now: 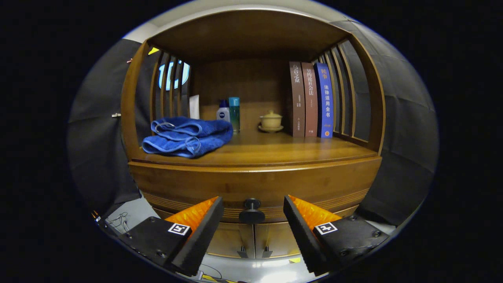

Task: Pull open the drawer, take out the items inside it, and place them on the countertop above the cabinet.

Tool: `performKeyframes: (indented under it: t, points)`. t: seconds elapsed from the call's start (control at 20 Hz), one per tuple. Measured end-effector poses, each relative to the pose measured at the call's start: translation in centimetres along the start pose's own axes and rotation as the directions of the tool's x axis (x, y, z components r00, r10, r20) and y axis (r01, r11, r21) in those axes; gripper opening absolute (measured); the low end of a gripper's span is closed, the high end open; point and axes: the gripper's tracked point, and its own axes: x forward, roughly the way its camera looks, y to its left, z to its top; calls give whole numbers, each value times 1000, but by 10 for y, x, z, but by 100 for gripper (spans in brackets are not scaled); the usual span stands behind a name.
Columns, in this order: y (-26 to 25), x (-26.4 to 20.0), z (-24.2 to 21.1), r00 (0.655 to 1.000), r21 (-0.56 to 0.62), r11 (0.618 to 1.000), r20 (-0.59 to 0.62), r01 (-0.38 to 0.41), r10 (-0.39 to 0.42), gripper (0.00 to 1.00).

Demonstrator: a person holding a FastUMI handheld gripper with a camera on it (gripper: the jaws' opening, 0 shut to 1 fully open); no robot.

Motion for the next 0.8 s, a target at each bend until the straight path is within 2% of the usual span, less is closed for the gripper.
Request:
performKeyframes:
  t: [0.3, 0.4, 0.5, 0.55, 0.6, 0.65, 0.8]
  points:
    - [-1, 27, -23, 999, 29, 1000, -50, 1, 1, 97]
    - [-1, 35, -29, 998, 31, 1000, -68, 3, -1, 88]
    - [1, 39, -33, 997, 13, 1000, -71, -7, 8, 58]
    - [3, 35, -32, 997, -1, 1000, -81, -3, 3, 52]
    - [4, 35, -30, 997, 3, 1000, -74, -6, 7, 51]
    - [4, 35, -32, 997, 11, 1000, -79, -12, 13, 45]
    - [3, 35, -32, 996, 16, 1000, -85, -11, 13, 45]
